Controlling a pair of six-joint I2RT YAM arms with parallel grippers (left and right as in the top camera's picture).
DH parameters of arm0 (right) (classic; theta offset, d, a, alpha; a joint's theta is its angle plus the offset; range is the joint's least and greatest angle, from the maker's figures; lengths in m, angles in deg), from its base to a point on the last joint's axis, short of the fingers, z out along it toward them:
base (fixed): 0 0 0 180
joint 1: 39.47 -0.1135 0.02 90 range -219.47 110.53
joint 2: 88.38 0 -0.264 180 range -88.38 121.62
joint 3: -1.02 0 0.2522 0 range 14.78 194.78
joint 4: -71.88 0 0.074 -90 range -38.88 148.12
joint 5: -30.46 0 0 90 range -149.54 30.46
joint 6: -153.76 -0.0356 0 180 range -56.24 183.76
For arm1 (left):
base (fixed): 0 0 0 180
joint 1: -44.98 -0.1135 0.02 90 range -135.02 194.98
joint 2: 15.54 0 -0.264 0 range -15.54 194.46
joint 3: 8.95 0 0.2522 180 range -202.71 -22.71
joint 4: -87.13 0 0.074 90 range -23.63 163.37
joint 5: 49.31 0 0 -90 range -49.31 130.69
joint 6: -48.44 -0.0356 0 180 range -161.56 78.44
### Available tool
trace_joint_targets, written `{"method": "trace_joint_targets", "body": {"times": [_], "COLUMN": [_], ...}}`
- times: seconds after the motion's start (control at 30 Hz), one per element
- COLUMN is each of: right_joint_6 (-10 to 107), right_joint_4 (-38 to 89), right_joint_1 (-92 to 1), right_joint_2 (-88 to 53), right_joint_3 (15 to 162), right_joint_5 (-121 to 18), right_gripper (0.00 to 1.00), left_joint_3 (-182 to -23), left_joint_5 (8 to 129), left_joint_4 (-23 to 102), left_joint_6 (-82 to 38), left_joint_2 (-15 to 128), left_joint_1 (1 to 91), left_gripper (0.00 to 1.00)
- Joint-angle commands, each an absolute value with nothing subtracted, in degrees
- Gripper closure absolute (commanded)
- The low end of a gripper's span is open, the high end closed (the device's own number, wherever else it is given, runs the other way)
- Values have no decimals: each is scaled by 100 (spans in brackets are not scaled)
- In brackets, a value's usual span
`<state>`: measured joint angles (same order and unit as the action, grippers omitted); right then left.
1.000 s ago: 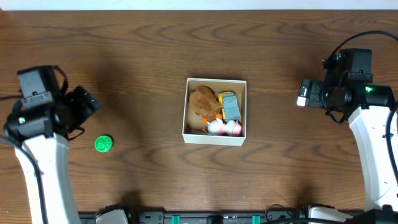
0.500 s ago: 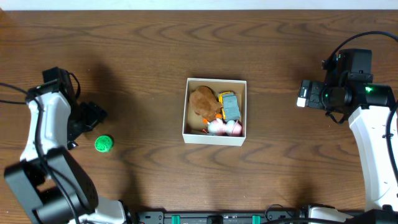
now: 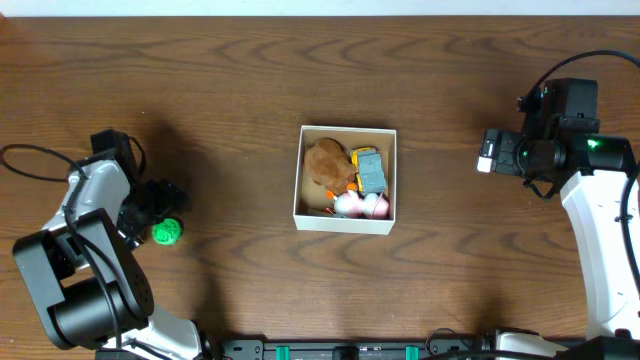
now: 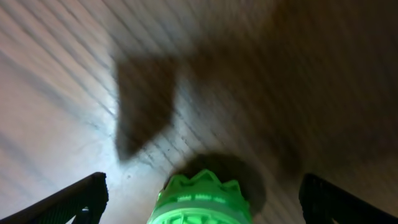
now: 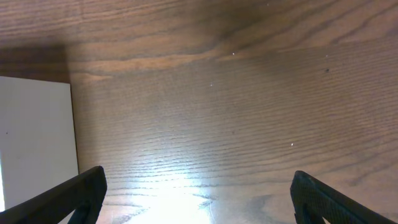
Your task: Pack container
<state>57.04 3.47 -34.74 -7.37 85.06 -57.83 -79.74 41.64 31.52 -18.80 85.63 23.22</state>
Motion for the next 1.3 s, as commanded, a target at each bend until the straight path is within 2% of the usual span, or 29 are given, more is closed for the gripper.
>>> {"method": "trace_joint_targets", "body": {"times": [0.0,0.27,0.37,0.53,0.9,1.27], "right_joint_6": [5785,5787,5787,5787,5785,5785], "right_joint_4": [318,312,310,299,294,279], "right_joint_1": [-3460,-3460,-3460,-3460,-3460,-3460], "right_joint_2": [-698,-698,-698,-698,-698,-700], "right_joint_3": [8515,8515,8515,8515,8515,8515], "right_joint_5": [-5781,-5781,-5781,-5781,-5781,-5781], "right_gripper": [5,5,5,5,5,5], "left_joint_3": [-7806,-7712,-7712,-7712,-7712,-7712], "left_joint_5": [4308,4419,4419,4419,4419,4417], "left_joint_4": [3325,3458,3421,3373,3316,3213], "left_joint_6": [-2087,-2114,-2114,-2114,-2114,-2114], "left_joint_2": [8606,8606,8606,8606,8606,8606], "left_joint_1": [2309,2307,2307,2309,2309,2307], "left_gripper": [2,1,20,33,49,61]}}
